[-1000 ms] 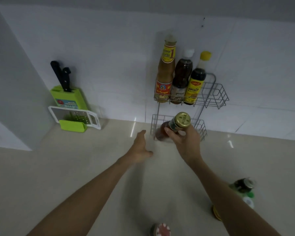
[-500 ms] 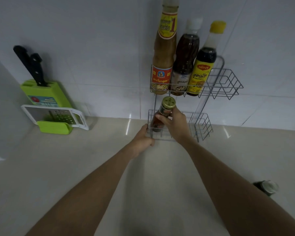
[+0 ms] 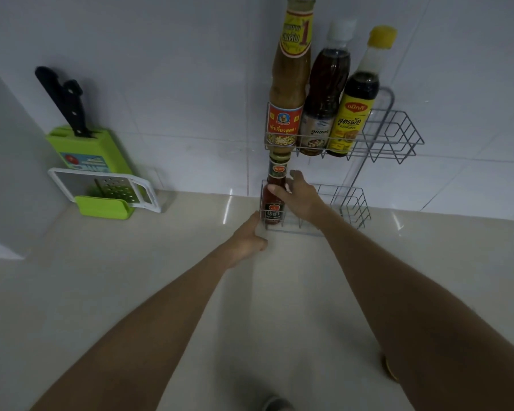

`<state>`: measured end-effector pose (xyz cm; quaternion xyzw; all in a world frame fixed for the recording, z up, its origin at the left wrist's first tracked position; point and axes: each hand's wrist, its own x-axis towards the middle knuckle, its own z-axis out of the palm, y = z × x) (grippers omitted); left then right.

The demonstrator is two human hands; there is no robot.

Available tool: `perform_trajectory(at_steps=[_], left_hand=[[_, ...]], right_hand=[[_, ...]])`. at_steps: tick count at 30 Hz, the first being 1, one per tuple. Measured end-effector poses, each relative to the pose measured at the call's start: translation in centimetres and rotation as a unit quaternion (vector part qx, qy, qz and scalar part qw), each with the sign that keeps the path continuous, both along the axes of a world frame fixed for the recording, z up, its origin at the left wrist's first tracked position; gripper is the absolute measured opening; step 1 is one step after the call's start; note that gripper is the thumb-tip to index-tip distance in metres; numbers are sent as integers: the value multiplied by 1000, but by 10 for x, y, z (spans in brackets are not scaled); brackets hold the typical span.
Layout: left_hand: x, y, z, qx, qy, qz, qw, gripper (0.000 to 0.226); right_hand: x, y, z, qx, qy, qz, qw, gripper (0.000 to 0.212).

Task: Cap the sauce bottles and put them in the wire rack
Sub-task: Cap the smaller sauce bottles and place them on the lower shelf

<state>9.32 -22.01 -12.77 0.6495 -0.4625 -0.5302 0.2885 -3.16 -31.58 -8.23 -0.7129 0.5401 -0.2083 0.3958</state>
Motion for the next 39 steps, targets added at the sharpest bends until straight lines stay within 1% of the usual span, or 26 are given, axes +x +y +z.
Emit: perform_trajectory(at_steps=[2, 4, 5, 7, 8, 10, 11, 12, 14, 15, 16, 17, 18, 19, 20, 22, 24, 26, 29, 31, 32, 33, 35, 36, 37, 39], left_hand=[[3, 22, 2, 2, -5, 22, 1000, 80], [3, 57, 10, -5, -4, 34, 999, 72], [1, 78, 15, -8, 0, 31, 999, 70], [-4, 127, 22, -6, 2, 1, 1000, 71], [-7, 152, 24, -2, 1, -31, 1000, 74], [-13, 200, 23, 11, -17, -115, 993, 83], [-18, 222, 21, 21, -24, -144, 989, 87], [-26, 240, 19, 23, -24, -158, 987, 90], [-49, 267, 14, 5, -8, -132, 991, 95], [-64, 275, 13, -17, -2, -91, 996, 92], [-78, 280, 11, -44, 1, -37, 998, 83], [-93, 282, 10, -68, -7, 19, 998, 67], [-105, 281, 9, -84, -20, 67, 994, 49], [-113, 279, 9, -92, -18, 99, 991, 31], [-119, 276, 9, -95, 9, 122, 988, 22], [-123, 268, 14, -72, 61, 142, 985, 26], [-119, 259, 28, -47, 77, 148, 985, 19], [-112, 248, 53, -34, 71, 104, 992, 12], [-102, 236, 91, -34, 93, 0, 995, 14], [-99, 231, 108, -48, 90, -19, 995, 17], [-99, 229, 113, -57, 88, -18, 994, 16], [-99, 227, 117, -63, 86, -21, 994, 15], [-100, 222, 126, -66, 78, -54, 993, 14], [-100, 220, 129, -66, 77, -66, 993, 15], [-102, 218, 131, -69, 78, -54, 993, 15], [-110, 214, 130, -85, 51, 47, 994, 9]], right_hand=[[-12, 18, 6, 9, 2, -24, 1000, 64], [-27, 46, 13, -18, -6, -30, 999, 49], [-36, 64, 18, -45, 2, -1, 999, 38], [-56, 106, 29, -98, 31, 107, 989, 21], [-64, 128, 36, -113, 36, 162, 980, 17], [-78, 170, 49, -109, 36, 227, 967, 12], [-84, 189, 58, -85, 36, 245, 965, 15], [-89, 208, 67, -57, 44, 266, 961, 22], [-97, 237, 81, -46, 103, 326, 939, 40], [-101, 249, 83, -63, 154, 353, 921, 45], [-104, 259, 83, -91, 207, 372, 900, 47], [-106, 266, 81, -129, 248, 381, 881, 47], [-107, 273, 78, -169, 264, 386, 868, 45], [-107, 276, 75, -199, 264, 388, 860, 41], [-108, 277, 73, -215, 258, 390, 857, 37], [-109, 271, 75, -213, 234, 402, 859, 31], [-112, 258, 84, -189, 182, 438, 860, 25], [-112, 242, 106, -178, 137, 470, 854, 23], [-111, 220, 146, -153, 109, 483, 855, 25], [-109, 215, 163, -171, 127, 497, 841, 22], [-108, 217, 165, -202, 150, 504, 826, 18], [-107, 221, 164, -258, 176, 508, 803, 18], [-105, 226, 158, -406, 211, 492, 741, 31], [-104, 226, 155, -457, 222, 468, 723, 38], [-103, 226, 154, -480, 230, 435, 726, 42], [-97, 226, 154, -476, 269, 340, 765, 40]])
